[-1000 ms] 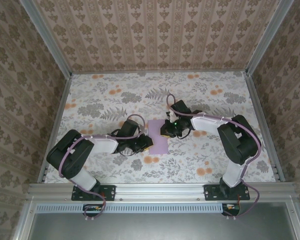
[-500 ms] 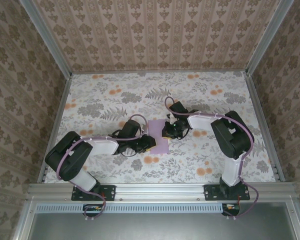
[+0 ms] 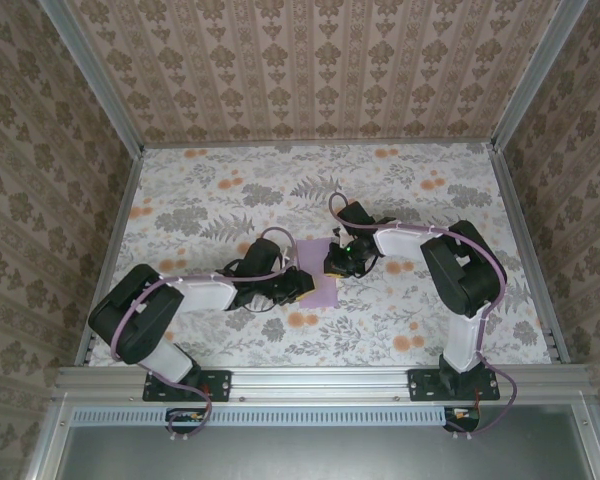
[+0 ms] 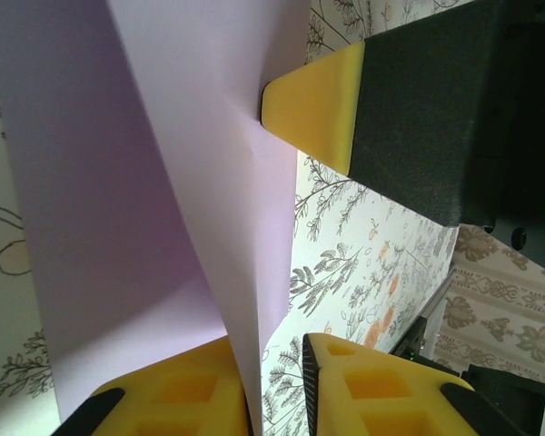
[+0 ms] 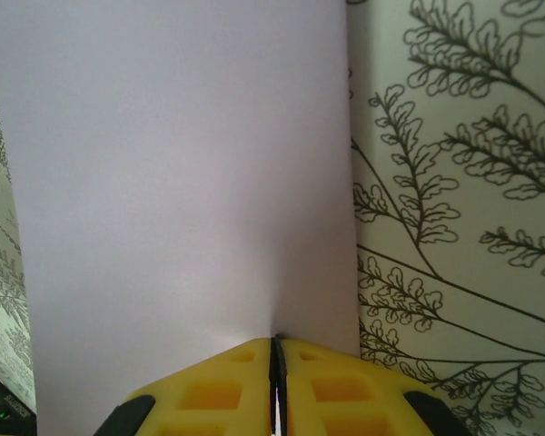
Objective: Fold a paper plane with a square sheet of paper (pick it up from the middle)
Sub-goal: Fold the triangle a second time at the center of the table.
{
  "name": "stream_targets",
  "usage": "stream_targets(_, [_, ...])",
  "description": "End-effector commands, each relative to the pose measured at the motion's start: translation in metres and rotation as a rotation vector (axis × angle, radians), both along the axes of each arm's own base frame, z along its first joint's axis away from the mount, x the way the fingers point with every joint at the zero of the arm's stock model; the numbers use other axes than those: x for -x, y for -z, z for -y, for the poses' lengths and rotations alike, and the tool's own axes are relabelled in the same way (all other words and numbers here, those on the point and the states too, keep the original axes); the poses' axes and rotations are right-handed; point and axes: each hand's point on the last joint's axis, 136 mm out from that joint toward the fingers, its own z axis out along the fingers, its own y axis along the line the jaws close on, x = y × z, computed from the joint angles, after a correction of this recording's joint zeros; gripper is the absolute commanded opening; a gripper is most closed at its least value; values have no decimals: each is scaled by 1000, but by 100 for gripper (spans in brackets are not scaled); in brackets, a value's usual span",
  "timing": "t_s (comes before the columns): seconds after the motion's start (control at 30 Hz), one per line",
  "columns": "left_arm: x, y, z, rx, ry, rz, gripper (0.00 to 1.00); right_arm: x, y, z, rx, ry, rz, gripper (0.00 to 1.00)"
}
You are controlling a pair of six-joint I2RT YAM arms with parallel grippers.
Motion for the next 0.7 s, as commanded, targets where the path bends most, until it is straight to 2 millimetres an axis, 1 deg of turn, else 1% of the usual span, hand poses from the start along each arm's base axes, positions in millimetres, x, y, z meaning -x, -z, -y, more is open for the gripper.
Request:
stream_targets(0.0, [6, -4, -1, 19, -7, -9, 21, 12, 30, 25, 123, 38, -70, 13])
stream_targets(0.17, [3, -13, 4, 35, 3, 15, 13, 15, 31, 24, 113, 36, -79, 13])
stream_targets(0.27, [-2, -9, 0, -3, -12, 15, 10, 13, 22, 17, 60, 25, -53, 13])
stream_targets(0.33, [-3, -3, -7, -39, -25, 2, 8, 10, 10, 12, 25, 14, -20, 13])
stream_targets(0.37, [-3, 1, -12, -54, -30, -7, 7, 8, 0, 9, -5, 10, 2, 14])
stream_targets(0.5, [-1, 10, -29, -120, -13, -28, 6, -3, -45, -6, -123, -12, 110, 18])
stream_targets(0.57, [-2, 10, -37, -150, 6, -29, 6, -8, -64, -11, -163, -23, 160, 21])
stream_targets(0.63, [-2, 8, -46, -186, 33, -23, 6, -12, -76, -13, -178, -28, 193, 22])
stream_targets(0.67, [-3, 7, -49, -197, 39, -19, 6, -13, -77, -13, -177, -31, 198, 23])
